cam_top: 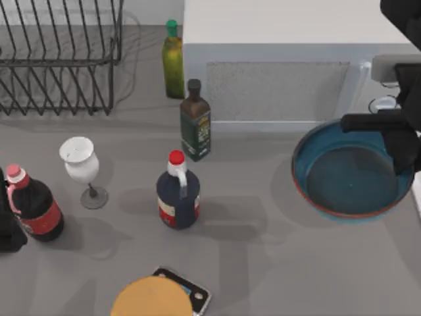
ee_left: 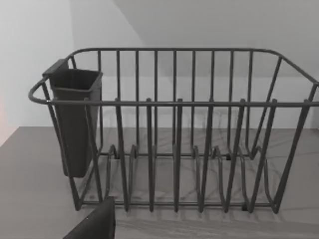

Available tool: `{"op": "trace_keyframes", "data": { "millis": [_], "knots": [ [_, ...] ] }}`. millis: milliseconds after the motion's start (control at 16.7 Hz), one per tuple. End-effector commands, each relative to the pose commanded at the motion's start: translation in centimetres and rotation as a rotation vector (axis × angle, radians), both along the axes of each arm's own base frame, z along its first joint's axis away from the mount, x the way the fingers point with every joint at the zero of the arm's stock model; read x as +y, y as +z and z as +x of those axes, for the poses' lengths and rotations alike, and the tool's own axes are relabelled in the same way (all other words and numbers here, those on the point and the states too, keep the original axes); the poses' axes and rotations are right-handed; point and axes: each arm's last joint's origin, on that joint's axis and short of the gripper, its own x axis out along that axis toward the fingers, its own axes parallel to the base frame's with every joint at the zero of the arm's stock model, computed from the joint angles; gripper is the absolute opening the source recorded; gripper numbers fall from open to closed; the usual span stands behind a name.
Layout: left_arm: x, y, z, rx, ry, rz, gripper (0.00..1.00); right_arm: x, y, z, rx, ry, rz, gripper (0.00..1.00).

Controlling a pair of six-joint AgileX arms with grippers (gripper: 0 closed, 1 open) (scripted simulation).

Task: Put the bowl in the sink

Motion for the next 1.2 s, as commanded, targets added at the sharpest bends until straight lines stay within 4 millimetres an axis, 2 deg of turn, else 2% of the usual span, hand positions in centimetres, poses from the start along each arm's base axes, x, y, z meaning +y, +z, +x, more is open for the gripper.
{"op": "trace_keyframes", "data": {
  "millis": [360,540,660,900,1080,1200],
  "knots": [
    [0.0,0.0,0.0,0.000,0.000,0.000,1.00,-0.1,-0.4,0.1,0.002,-0.004,0.001,0.00],
    [0.0,0.0,0.0,0.000,0.000,0.000,1.00,-2.6,-2.2,1.0,-0.011,-0.061,0.015,0.00],
    [0.0,0.0,0.0,0.000,0.000,0.000,1.00,-5.7,-4.3,1.8,-0.037,-0.138,0.034,0.00],
    [0.0,0.0,0.0,0.000,0.000,0.000,1.00,-13.9,-8.5,2.7,-0.198,-0.332,0.089,0.00],
    [0.0,0.0,0.0,0.000,0.000,0.000,1.00,-19.9,-11.1,2.1,-0.428,-0.439,0.110,0.00],
    [0.0,0.0,0.0,0.000,0.000,0.000,1.00,-23.2,-12.0,1.4,-0.631,-0.469,0.097,0.00]
  ]
}}
